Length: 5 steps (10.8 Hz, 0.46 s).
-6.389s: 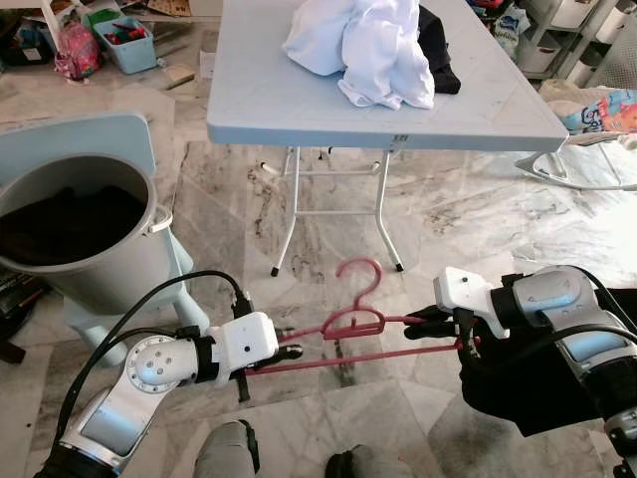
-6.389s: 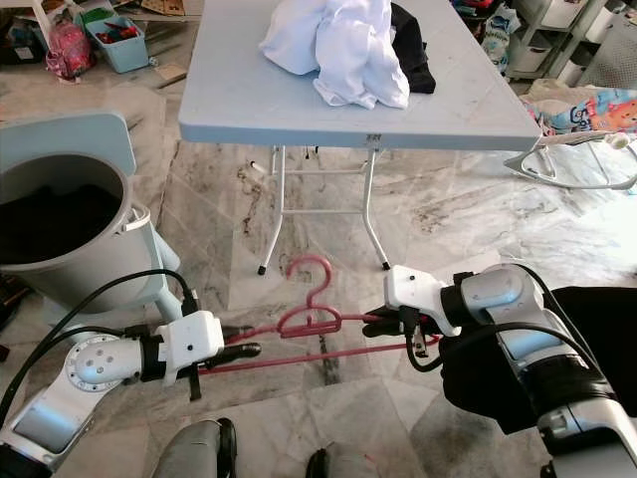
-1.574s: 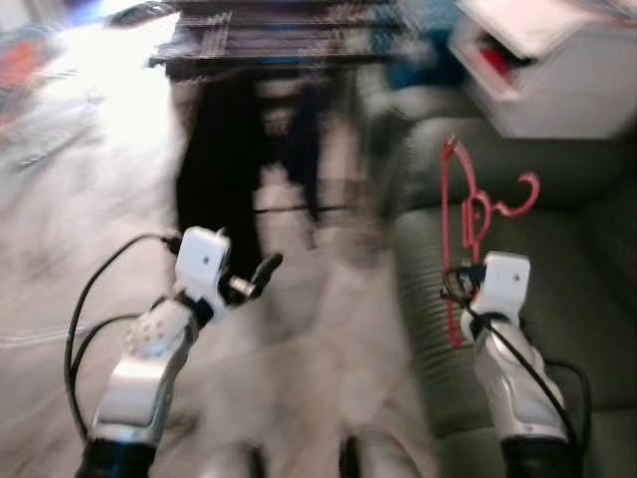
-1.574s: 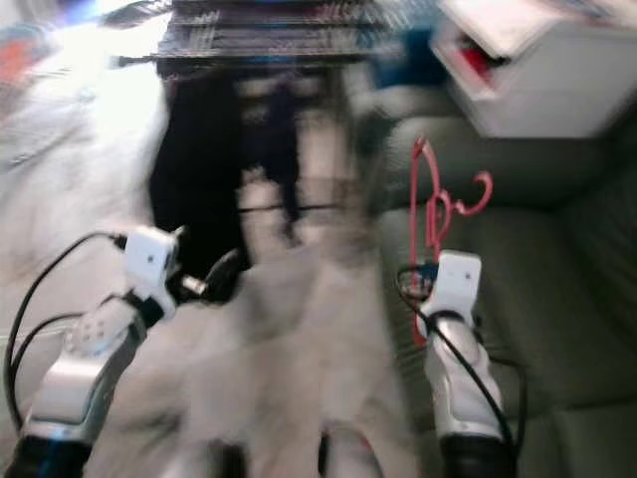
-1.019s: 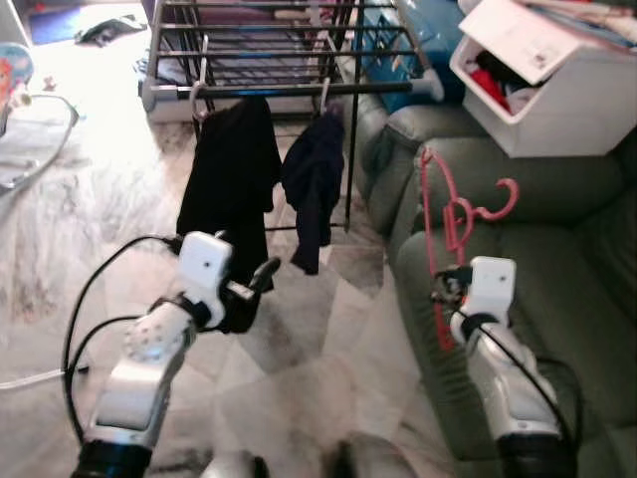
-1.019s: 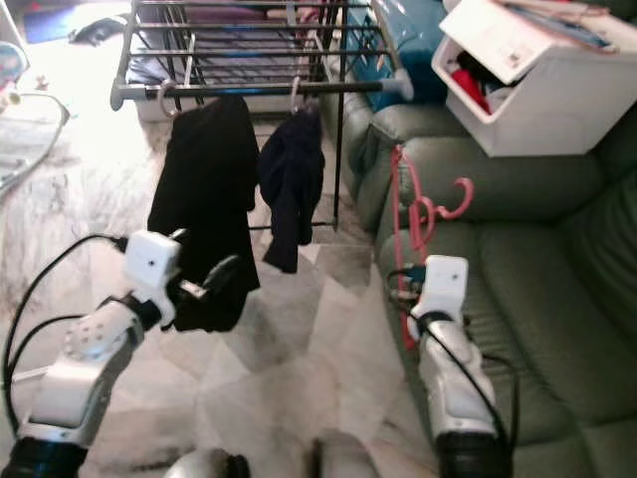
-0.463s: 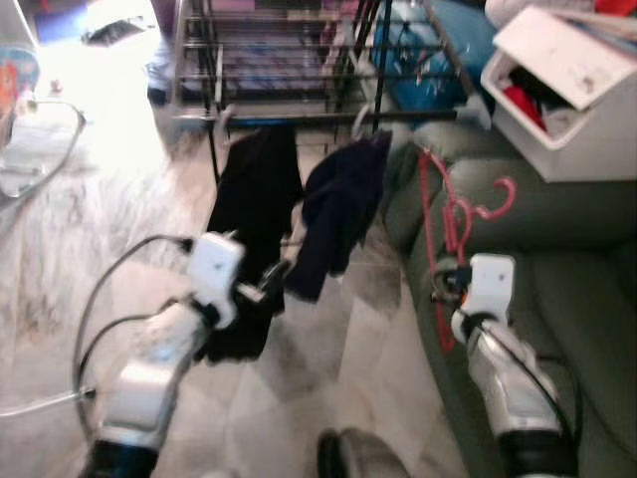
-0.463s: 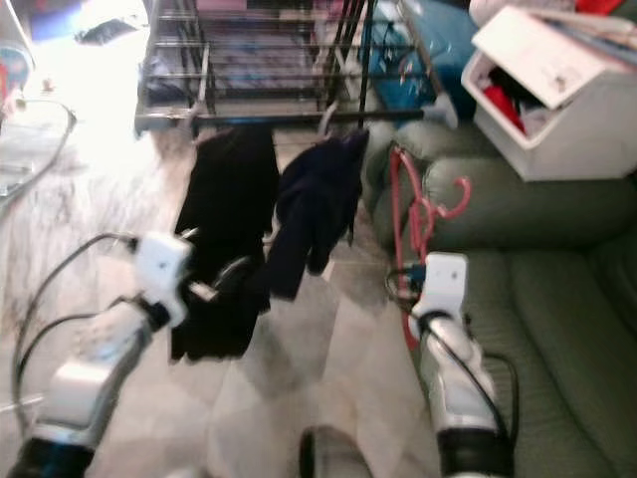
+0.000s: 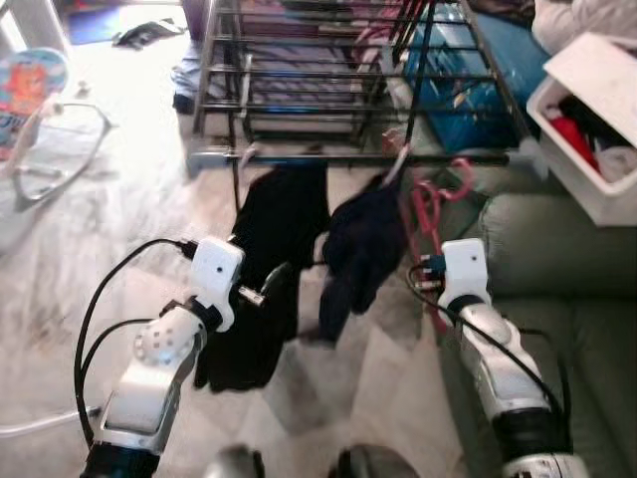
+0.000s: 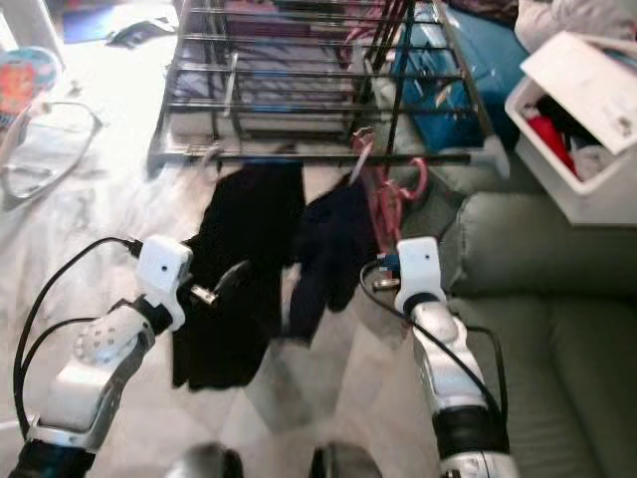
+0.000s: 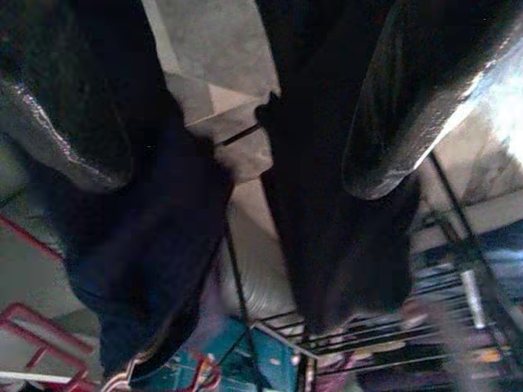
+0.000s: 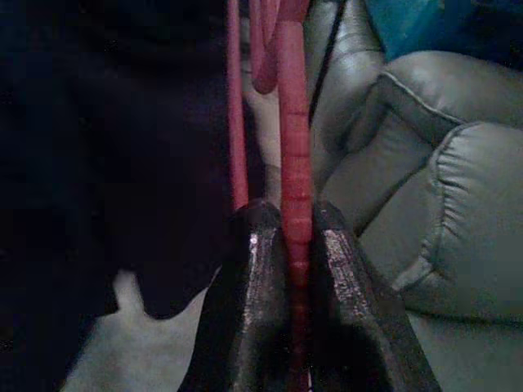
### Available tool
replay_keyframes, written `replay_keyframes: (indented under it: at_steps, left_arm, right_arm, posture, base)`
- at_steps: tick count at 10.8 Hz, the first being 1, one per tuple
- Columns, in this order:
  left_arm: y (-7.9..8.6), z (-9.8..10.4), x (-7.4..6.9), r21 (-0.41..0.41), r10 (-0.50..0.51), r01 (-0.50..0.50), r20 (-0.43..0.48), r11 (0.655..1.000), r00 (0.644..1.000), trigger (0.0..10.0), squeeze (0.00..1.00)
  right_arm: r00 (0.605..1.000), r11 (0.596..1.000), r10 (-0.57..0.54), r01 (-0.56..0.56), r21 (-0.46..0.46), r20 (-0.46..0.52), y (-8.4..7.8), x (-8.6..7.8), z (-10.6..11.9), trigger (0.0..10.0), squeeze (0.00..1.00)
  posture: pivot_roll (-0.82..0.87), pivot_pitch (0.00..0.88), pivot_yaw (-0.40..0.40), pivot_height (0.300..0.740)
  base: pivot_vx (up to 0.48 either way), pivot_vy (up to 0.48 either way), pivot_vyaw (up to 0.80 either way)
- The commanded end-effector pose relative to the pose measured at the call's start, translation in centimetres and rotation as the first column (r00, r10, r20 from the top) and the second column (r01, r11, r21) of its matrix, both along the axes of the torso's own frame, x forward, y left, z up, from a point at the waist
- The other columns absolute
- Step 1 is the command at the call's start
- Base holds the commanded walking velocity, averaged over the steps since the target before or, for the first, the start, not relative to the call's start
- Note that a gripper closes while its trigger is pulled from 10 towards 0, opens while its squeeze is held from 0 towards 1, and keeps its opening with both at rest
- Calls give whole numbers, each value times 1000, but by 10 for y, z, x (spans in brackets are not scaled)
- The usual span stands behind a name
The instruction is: Hang hanger
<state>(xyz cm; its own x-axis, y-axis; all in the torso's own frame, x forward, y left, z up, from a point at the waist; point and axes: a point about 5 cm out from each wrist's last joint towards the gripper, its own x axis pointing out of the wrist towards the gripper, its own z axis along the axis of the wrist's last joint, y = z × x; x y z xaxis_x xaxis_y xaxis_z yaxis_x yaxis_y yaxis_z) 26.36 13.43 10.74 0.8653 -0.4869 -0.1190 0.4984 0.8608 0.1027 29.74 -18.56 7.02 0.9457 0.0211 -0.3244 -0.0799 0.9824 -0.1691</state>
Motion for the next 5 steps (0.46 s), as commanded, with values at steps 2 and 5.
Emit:
replay_keyframes:
  at_steps: [2,5]
  left_arm:
    - [-7,1,-3,1,-11,11,8,1000,1000,10000,0]
    - [-9,0,-4,7,-13,13,1,1000,1000,10000,0]
  right_arm:
    - [998,997,-60,60,-55,9,-16,5,2,10000,0]
    - [995,992,-102,102,-77,3,-32,11,3,10000,0]
  posture:
    - [-39,104,-70,740]
    - [-42,103,-71,740]
  base:
    - [0,0,0]
    - [0,0,0]
